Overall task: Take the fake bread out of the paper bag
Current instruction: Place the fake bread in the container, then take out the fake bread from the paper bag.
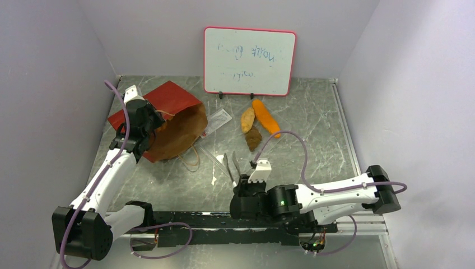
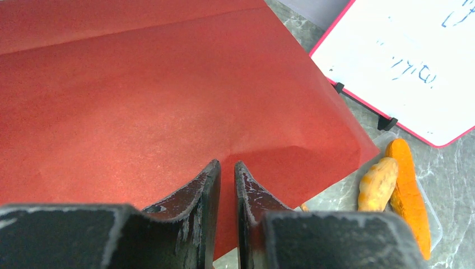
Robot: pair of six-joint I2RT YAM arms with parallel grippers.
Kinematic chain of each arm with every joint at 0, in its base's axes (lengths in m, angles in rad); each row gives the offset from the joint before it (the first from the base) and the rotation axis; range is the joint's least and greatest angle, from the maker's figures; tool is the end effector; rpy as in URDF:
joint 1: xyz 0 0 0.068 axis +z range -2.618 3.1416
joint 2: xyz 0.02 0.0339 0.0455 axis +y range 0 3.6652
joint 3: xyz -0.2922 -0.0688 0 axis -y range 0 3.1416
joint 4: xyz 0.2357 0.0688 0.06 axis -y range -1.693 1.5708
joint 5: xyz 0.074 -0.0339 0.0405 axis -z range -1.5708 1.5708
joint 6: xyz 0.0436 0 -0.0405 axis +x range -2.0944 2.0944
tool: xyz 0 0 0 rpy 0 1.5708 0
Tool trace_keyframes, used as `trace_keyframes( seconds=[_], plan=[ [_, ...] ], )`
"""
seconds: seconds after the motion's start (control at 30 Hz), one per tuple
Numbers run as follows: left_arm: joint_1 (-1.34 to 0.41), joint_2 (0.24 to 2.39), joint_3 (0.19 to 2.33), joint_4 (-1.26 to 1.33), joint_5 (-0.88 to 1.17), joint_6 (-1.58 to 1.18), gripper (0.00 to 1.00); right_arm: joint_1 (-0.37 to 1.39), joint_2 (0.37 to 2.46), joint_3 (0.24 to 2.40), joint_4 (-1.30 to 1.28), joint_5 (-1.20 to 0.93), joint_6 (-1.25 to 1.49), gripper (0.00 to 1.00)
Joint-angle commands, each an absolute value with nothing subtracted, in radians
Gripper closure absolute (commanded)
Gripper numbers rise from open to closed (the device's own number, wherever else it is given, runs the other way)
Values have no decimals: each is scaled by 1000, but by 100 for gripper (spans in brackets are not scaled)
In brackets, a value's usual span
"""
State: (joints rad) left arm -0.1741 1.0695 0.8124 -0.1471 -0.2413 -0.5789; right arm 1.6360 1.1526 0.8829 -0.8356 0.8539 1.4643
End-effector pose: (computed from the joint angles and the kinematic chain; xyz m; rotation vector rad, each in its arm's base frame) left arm 0.2281 -0.0295 0.3221 -0.5490 1.8934 -0.2552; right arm 0.0204 0.1923 0.2838 0.0485 2.2456 0.5083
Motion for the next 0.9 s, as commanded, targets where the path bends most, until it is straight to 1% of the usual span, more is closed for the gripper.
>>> trace_keyframes(
  seconds=[0.0,0.17,0.4,0.67,0.87],
  plan=[
    [-179,1046,842,-137,-239,-563,89,1654,1196,947,-741,937,1379,64],
    [-180,1036,849,-160,-226,-552,89,1600,1223,966,-490,885,1123,65],
    [-179,1001,840,-194,-214,-538,90,1429,1324,994,-154,626,869,65],
    [-179,988,832,-213,-190,-540,90,1274,1514,1111,46,368,783,65],
    [-180,975,819,-221,-180,-540,90,1188,1658,1208,106,256,763,65]
  ],
)
